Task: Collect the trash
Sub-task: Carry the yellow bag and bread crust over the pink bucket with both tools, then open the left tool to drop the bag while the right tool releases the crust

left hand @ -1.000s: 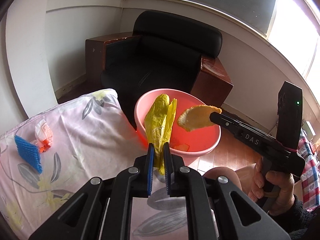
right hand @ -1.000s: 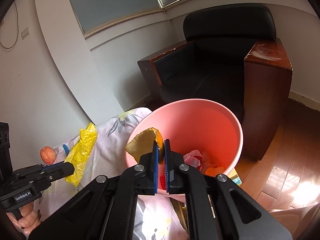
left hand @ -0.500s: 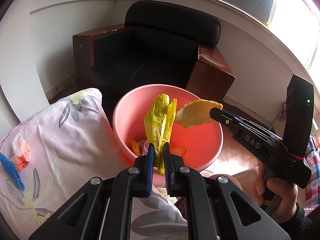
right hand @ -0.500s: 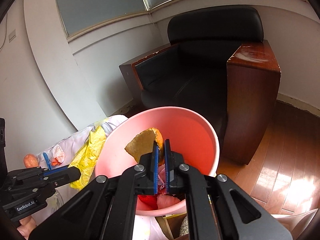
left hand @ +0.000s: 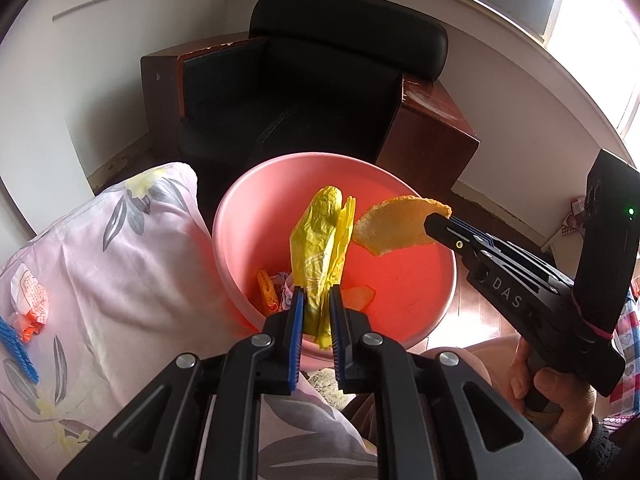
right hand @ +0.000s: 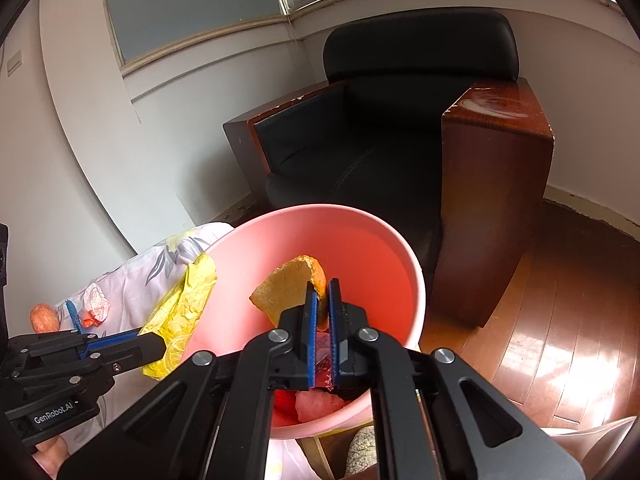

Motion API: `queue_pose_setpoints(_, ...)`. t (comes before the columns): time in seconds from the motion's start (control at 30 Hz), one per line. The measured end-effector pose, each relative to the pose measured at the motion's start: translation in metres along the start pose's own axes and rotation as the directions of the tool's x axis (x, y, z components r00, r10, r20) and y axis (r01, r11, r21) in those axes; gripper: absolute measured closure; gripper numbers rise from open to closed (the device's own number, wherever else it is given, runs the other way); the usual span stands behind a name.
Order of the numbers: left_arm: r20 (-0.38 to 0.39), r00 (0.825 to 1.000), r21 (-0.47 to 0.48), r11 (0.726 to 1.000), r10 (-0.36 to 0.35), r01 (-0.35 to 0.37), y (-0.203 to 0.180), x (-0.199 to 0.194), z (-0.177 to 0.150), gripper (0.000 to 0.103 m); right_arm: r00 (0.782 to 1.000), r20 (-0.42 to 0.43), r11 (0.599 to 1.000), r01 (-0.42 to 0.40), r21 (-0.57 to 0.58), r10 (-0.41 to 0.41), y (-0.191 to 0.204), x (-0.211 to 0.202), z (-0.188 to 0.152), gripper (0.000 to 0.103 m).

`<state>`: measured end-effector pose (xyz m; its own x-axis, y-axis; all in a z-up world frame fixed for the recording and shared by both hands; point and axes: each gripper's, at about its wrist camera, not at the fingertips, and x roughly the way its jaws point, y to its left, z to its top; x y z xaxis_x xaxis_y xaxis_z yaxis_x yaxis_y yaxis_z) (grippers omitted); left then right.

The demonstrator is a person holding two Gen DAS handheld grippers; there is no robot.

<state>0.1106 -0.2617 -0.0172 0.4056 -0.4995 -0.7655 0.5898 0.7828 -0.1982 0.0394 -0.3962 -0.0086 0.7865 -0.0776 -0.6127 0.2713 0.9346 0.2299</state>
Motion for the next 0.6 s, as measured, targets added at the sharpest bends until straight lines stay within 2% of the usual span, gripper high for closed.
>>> queue_pose_setpoints(0.1, 0.001, 1.0, -0.004, 1.0, -0.011, 0.011, 0.0, -0.001, 0.0, 0.088, 1.0, 0.002, 1.0, 0.011, -0.002, -0.011, 0.001, 0.0, 0.0, 0.097)
queue_pose_setpoints(0.23, 0.021, 1.0, -0.007, 1.0, -0.004, 0.005, 0.0, -0.005, 0.0, 0.07, 1.0, 0.001, 1.0, 0.017, 0.006, -0.017, 0.001, 0.0, 0.0, 0.097)
queue_pose_setpoints(0.5, 0.044, 0.999, -0.011, 1.0, 0.006, -0.005, 0.003, -0.016, -0.002, 0.062, 1.0, -0.024, 0.999, 0.012, 0.036, -0.011, -0.003, 0.002, -0.003, 0.097)
queue_pose_setpoints(0.6, 0.053, 0.998, -0.013, 1.0, 0.012, -0.011, 0.004, -0.021, -0.003, 0.059, 1.0, -0.026, 0.999, 0.001, 0.037, 0.0, -0.002, 0.001, -0.004, 0.091)
